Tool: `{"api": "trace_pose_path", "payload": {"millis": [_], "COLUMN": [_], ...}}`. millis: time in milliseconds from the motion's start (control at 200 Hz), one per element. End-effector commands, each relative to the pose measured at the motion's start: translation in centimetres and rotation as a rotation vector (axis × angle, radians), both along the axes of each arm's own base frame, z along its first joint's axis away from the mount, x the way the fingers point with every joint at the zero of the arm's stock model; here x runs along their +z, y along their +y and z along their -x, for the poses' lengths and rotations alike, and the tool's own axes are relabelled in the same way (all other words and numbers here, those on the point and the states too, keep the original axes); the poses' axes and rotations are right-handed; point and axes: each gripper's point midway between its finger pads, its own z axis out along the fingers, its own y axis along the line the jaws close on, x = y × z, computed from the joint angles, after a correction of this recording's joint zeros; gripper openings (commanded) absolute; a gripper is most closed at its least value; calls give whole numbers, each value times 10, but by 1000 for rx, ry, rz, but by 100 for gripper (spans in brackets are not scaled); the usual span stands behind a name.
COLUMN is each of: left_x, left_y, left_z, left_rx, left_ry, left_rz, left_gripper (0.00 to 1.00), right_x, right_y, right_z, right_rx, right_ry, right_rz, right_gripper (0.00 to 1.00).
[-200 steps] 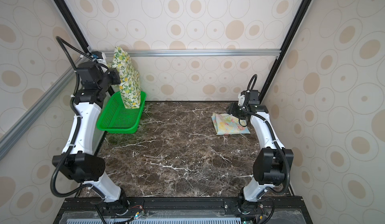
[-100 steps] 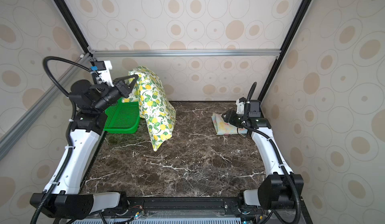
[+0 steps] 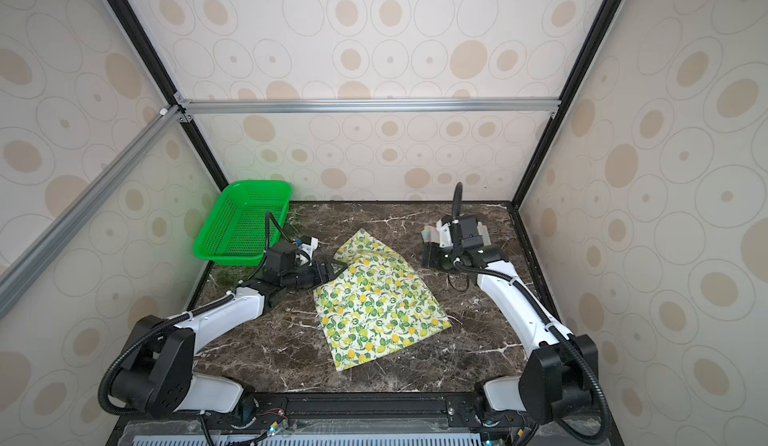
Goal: Fold and stack the skirts
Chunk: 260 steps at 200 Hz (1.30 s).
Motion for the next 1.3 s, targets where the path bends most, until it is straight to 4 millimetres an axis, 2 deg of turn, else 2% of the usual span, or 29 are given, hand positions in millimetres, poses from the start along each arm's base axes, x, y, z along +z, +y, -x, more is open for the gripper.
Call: {"api": "trace_pose_path", "payload": {"millis": [0,50,130,200,230,370,500,555,650,785,1010,1295], "left_x": [8,-6,-22,-33,-37,-62,-83,-90,-101,-117,-141,-143], "left_y": [39,47,44,39,35,15,0,-2,4,15,39,56], "left_z": [-7,-1,8,9,8,-1,-15,-18,-21,-13,23,69], "left_rx": [80,86,52,47,46,20,-16,-18,-3,0,9,50], "left_ry": [-56,-23,-1,2,2,19,39,53,70,118,229,300], "left_rz": [-278,-331,-321,-276,-248,-147,-165,-187,-236,-312,-413,-400], "left_gripper": [79,78,76,65,63,40,33,31,29,27,26,24], "right_x": [-27,-44,-77,-102,-110,-130,-145,-151,-160,-171,-189,-190], "right_y": [14,29,42,39,38,26,22,25,27,34,51,73], "right_z": [22,36,60,75,79,81,77,74,64,45,7,-68], "right_rx": [66,108,135,92,75,-4,-16,-9,-13,6,58,112], "right_ry": [49,86,198,290,312,340,387,400,406,423,422,340], "right_rz": [169,208,219,224,217,250,312,319,348,390,414,367], "right_gripper": [60,60,60,56,54,43,28,25,19,16,14,15]}}
